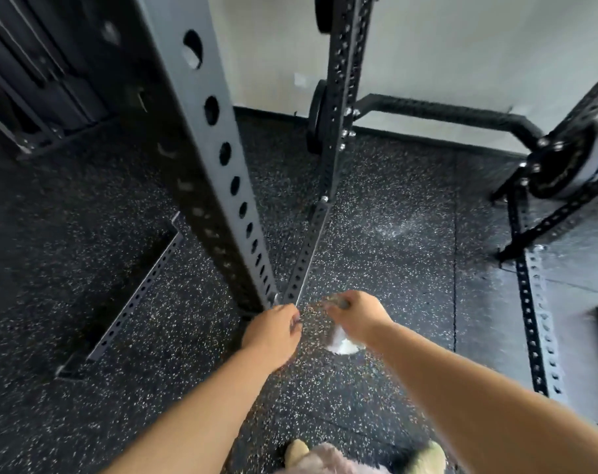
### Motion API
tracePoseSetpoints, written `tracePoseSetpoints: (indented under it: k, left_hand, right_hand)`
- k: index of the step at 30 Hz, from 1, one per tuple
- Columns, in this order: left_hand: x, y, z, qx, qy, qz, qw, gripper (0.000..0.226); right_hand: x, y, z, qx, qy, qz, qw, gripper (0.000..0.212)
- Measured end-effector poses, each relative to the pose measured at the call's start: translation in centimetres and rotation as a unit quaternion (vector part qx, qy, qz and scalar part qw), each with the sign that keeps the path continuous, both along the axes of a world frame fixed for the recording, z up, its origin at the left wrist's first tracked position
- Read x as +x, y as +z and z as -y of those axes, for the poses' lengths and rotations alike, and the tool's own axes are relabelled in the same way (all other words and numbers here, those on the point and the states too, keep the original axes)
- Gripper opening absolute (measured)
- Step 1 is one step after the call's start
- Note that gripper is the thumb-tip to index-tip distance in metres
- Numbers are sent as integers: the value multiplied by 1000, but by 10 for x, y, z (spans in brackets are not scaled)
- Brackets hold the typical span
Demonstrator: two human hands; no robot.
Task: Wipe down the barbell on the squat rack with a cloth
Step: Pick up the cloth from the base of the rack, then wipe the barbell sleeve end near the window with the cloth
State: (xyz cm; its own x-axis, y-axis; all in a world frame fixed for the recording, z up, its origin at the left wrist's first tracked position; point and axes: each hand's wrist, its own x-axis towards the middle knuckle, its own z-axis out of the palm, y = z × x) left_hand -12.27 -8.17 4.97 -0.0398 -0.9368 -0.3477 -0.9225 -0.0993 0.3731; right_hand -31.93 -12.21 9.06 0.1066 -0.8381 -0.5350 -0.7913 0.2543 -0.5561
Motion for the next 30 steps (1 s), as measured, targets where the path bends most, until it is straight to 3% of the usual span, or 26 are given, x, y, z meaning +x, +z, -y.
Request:
tracePoseSetpoints:
  k: [9, 14, 17, 21, 26, 30]
  left_hand:
    - [-122, 52, 67, -22, -126, 50, 991, 16]
    - [-207, 85, 100, -75, -241, 122, 960, 23]
    - [-264, 105, 123, -100, -259, 122, 953, 25]
    - [-341, 125, 144, -129, -257, 92, 953, 27]
    - [-426, 143, 165, -144, -255, 62, 954, 22]
    - [-480, 155, 180, -155, -292, 60, 942, 23]
  right_hand:
    - [-150, 37, 17, -51, -93, -21, 994, 33]
    - [-241, 68, 32, -82, -158, -47, 983, 39]
    - [-302, 85, 42, -109, -187, -67, 974, 29]
    - [-375, 114, 53, -160, -230, -82, 956, 33]
    - [-452, 129, 72, -198, -285, -42, 937, 25]
    - [-496, 124, 81, -209, -363, 71, 905, 30]
